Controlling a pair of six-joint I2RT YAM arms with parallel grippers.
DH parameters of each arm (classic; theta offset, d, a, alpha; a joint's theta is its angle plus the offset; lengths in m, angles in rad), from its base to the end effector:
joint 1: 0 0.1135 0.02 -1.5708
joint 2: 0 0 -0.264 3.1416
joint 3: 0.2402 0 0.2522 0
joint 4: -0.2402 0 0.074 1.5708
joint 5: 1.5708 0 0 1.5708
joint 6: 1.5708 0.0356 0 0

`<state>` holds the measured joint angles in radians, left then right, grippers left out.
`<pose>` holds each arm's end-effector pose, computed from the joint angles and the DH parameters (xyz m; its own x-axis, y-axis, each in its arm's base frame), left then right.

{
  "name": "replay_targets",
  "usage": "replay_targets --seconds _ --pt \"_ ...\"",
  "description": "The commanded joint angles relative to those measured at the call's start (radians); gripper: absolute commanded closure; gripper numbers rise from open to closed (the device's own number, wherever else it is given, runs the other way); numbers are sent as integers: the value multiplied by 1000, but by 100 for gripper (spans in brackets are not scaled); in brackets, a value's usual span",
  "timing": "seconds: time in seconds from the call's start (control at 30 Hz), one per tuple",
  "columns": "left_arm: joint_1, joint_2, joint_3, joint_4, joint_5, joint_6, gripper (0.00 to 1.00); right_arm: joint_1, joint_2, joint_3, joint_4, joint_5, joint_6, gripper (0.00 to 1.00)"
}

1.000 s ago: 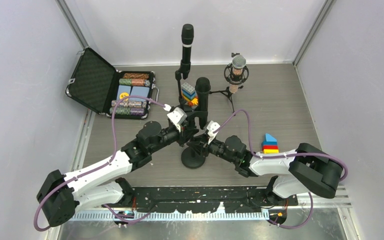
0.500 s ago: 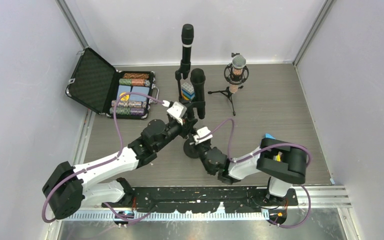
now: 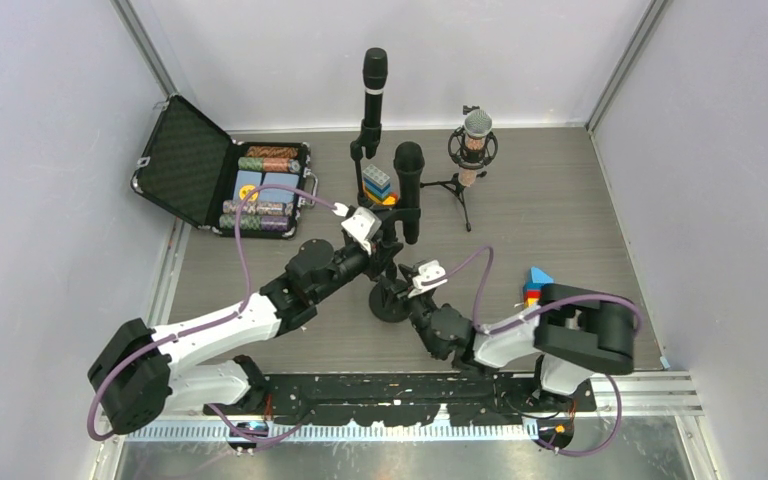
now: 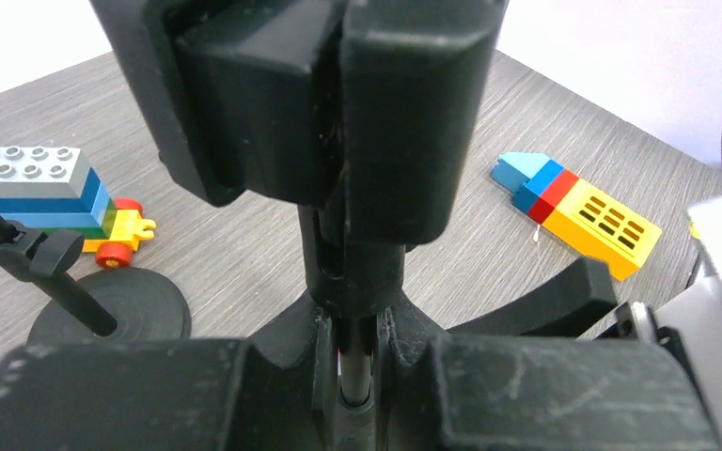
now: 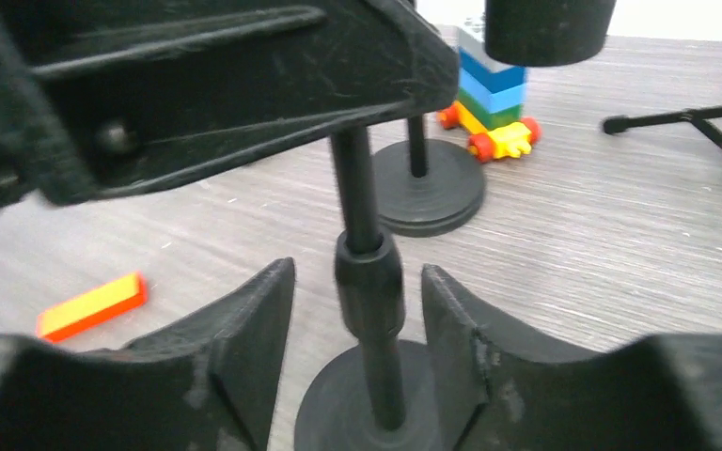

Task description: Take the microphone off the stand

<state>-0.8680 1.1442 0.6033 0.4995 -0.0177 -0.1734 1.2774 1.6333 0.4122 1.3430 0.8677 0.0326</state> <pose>0.1693 -0.1989 0.2746 -0.1560 -0.0827 -0.9843 0.7356 0.6553 -0.1717 0.1050 0.2536 0.1792 0.0221 0.1461 -0.9890 -0.4009 0.9075 0.1251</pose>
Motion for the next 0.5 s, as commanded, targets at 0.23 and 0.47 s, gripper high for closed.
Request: replay_targets --seconds 0.23,0.47 --pt "7 -92 -13 -3 85 109 100 -162 -427 -92 -460 -639 158 43" --pt "8 -76 -32 48 93 97 100 -297 -517 -82 -621 -848 144 47"
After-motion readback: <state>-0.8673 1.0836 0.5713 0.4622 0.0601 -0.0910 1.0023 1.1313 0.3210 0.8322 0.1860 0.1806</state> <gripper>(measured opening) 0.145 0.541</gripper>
